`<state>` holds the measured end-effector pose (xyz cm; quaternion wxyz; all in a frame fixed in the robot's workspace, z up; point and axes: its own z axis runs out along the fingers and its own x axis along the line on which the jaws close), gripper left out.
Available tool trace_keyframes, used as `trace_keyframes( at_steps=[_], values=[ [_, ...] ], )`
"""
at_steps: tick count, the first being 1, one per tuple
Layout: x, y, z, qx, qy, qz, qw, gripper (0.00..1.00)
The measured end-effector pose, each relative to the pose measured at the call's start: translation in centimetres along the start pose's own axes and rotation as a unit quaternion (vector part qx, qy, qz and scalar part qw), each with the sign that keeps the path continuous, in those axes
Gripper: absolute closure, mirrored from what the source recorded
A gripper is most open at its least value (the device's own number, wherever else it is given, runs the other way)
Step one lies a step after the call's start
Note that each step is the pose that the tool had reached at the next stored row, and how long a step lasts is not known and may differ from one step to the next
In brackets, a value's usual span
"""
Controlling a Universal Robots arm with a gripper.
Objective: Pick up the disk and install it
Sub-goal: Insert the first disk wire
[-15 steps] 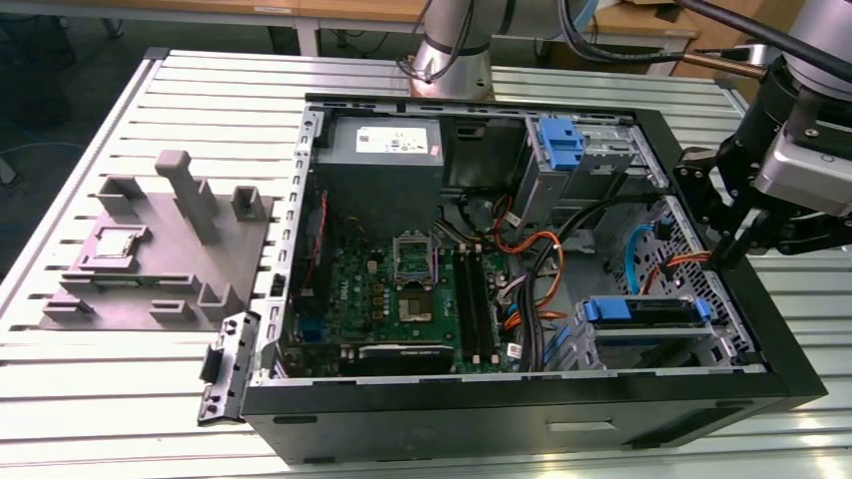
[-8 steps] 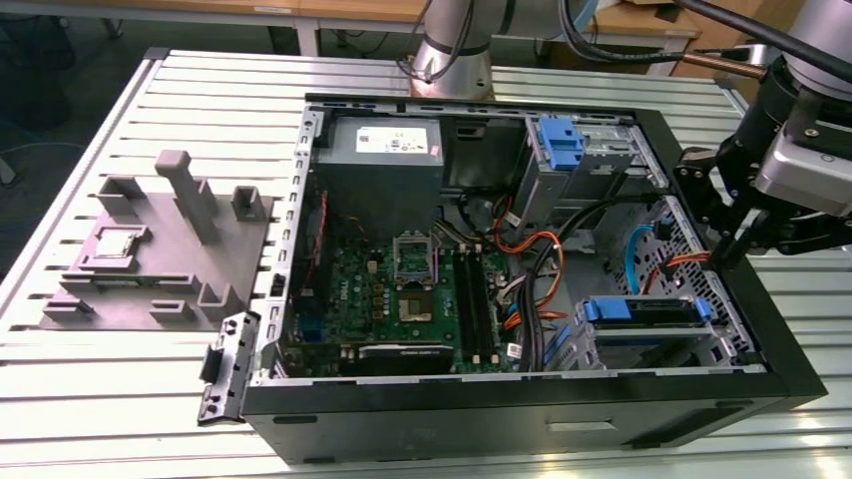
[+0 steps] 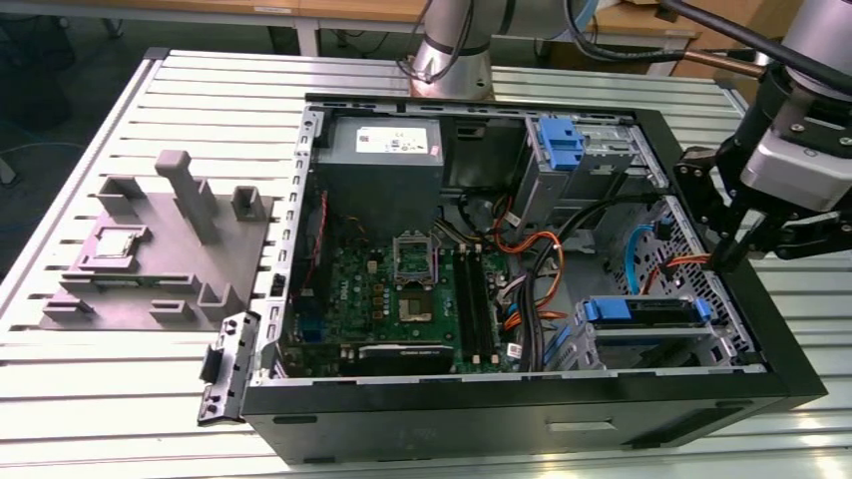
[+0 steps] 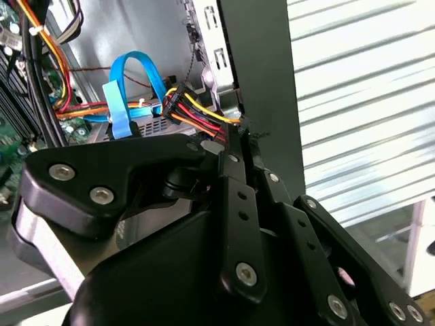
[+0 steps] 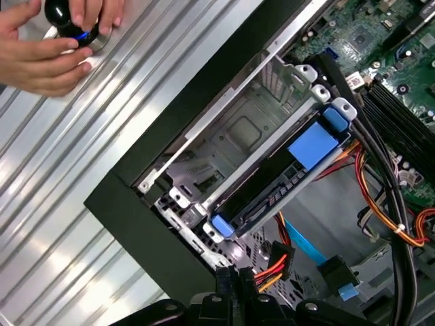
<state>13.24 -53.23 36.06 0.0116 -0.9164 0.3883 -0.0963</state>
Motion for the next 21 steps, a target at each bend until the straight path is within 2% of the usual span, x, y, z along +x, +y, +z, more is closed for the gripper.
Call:
trace_keyframes(
  at_steps=[5,9,11,15,21],
  values=[
    [-0.77,0.80,-0.18,-0.0003,0.0001,0.001,1.0000,0.83],
    [-0.81,0.83,-0.18,-0.0008,0.0003,0.005,1.0000,0.83],
    [-0.81,0.84,-0.18,-0.0035,0.0019,0.020,0.9998,0.83],
    [-0.81,0.85,-0.14,-0.0087,0.0050,0.051,0.9986,0.83],
    [-0.82,0.85,-0.14,-0.0090,0.0051,0.052,0.9986,0.83]
  ],
)
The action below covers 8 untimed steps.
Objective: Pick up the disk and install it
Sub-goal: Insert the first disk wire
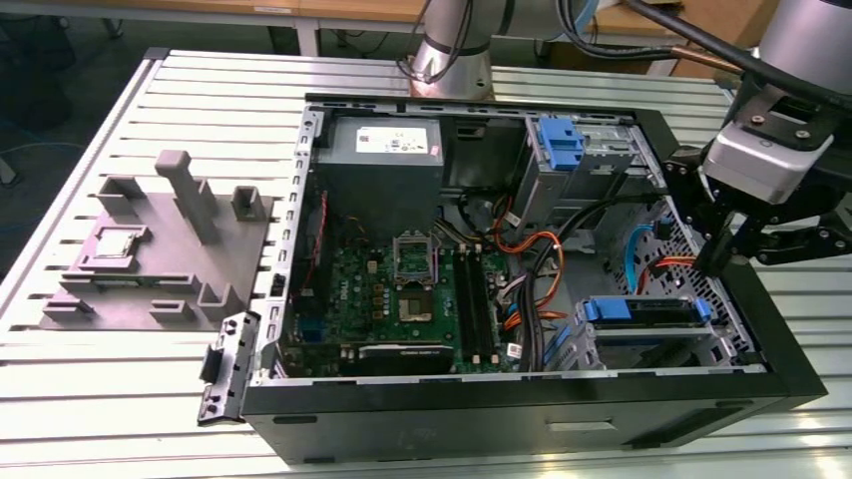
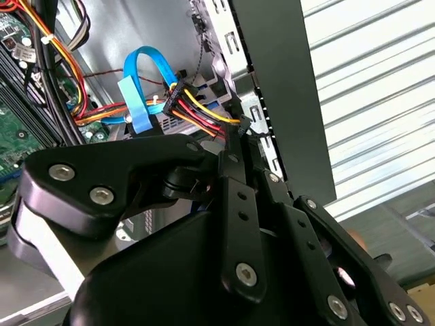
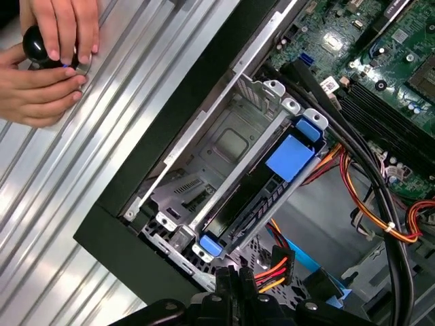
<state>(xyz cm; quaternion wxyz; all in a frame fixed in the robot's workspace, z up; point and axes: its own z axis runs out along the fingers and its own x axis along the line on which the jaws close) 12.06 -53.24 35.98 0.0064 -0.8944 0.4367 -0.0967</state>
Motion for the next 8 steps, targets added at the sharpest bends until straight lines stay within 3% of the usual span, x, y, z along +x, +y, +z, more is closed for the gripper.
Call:
trace_keyframes(
  at_steps=[3,8],
  values=[
    [0.00,0.00,0.02,-0.0037,0.0021,0.022,0.9997,0.83],
    [-0.06,0.06,0.07,-0.0103,0.0060,0.061,0.9981,0.83]
  ],
)
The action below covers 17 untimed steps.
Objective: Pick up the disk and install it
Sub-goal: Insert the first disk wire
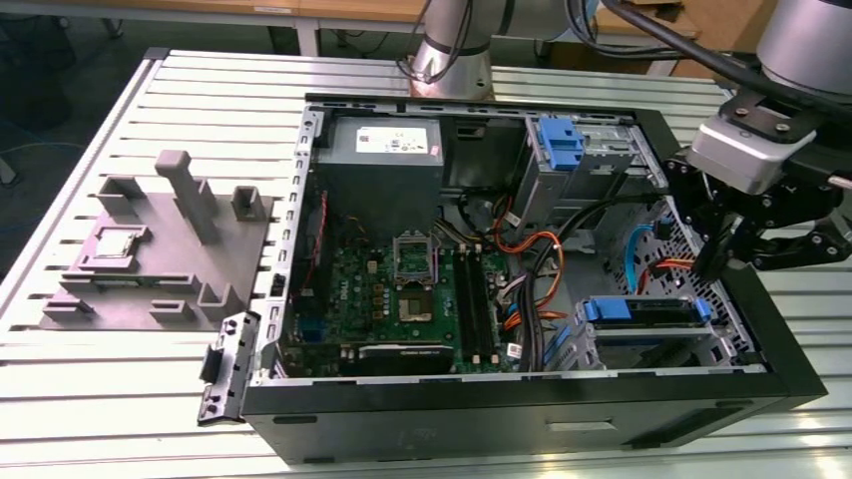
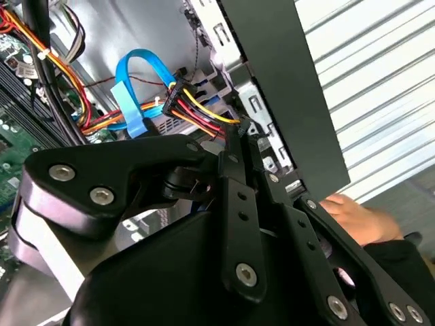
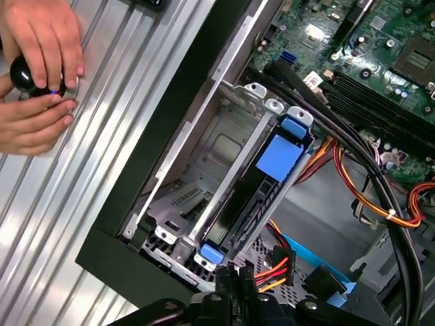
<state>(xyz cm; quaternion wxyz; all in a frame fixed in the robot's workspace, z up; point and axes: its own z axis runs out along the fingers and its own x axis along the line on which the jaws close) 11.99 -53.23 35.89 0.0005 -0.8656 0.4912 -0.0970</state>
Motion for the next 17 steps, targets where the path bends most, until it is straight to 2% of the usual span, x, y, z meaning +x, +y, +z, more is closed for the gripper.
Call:
trace_keyframes(
  at_steps=[4,8,13,17],
  values=[
    [-0.29,0.50,-0.04,-0.0009,0.0004,0.006,1.0000,0.83],
    [-0.31,0.52,0.04,-0.0068,0.0039,0.040,0.9992,0.83],
    [-0.33,0.53,0.17,-0.0142,0.0084,0.084,0.9964,0.83],
    [-0.36,0.54,0.34,-0.0195,0.0121,0.118,0.9927,0.83]
  ],
)
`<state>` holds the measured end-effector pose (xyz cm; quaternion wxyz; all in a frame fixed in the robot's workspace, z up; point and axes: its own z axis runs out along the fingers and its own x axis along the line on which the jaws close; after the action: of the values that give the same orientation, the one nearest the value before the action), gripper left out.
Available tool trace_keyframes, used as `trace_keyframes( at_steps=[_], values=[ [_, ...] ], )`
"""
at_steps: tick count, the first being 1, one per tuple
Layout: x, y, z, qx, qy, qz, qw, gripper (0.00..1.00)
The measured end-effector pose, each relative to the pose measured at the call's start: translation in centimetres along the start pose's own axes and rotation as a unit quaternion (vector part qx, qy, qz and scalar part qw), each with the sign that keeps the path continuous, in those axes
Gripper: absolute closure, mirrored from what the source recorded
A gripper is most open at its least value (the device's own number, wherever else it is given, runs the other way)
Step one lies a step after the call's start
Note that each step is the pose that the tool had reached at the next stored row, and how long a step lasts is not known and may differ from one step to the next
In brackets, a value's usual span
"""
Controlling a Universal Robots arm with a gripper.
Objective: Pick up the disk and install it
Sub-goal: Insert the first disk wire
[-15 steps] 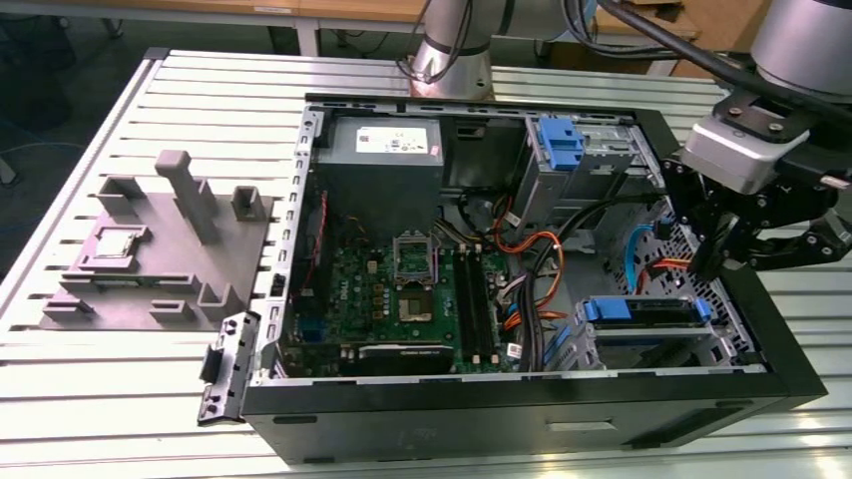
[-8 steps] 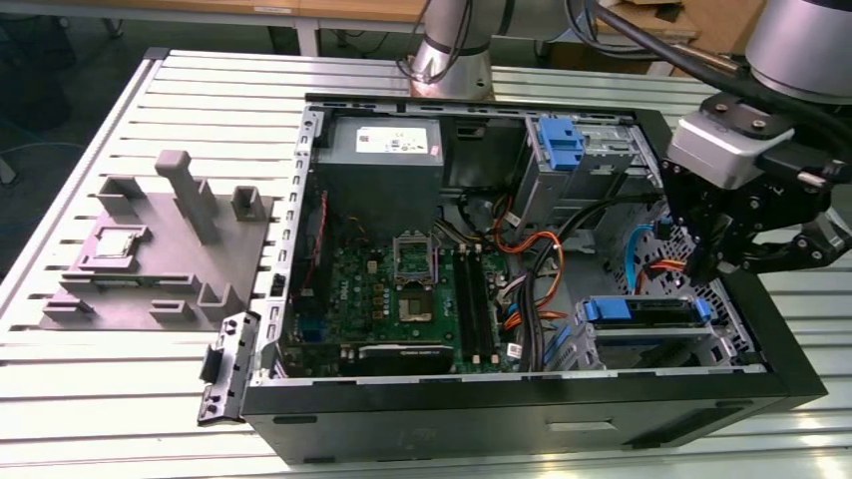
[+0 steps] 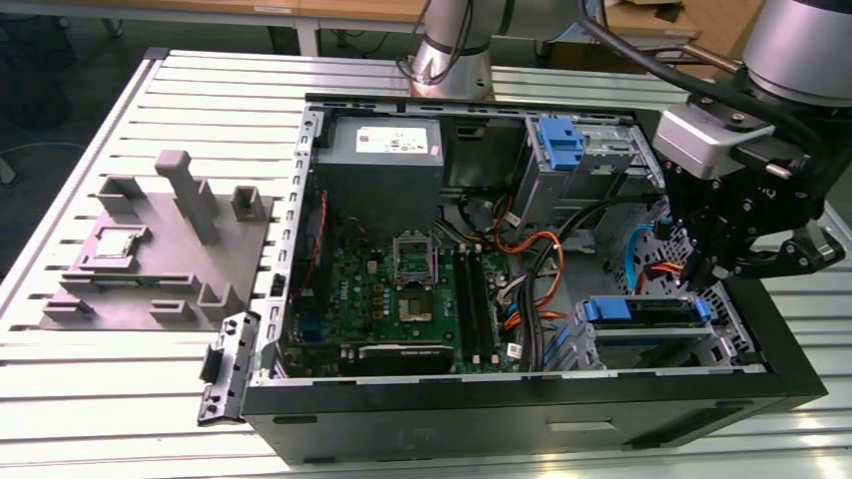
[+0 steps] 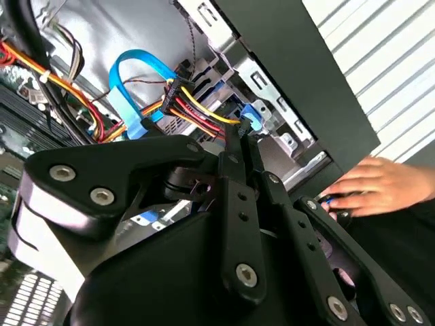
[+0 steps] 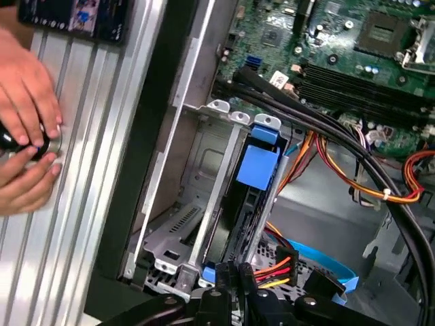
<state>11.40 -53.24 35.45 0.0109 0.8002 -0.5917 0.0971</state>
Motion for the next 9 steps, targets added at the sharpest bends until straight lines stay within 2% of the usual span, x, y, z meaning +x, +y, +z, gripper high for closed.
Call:
trace_keyframes(
  at_steps=[5,7,9],
  values=[
    [-0.06,0.03,0.26,-0.0039,0.0040,0.034,0.9994,0.83],
    [-0.10,0.06,0.40,-0.0022,0.0057,0.042,0.9991,0.83],
    [-0.25,0.45,0.57,0.0013,0.0070,0.045,0.9990,0.83]
  ],
)
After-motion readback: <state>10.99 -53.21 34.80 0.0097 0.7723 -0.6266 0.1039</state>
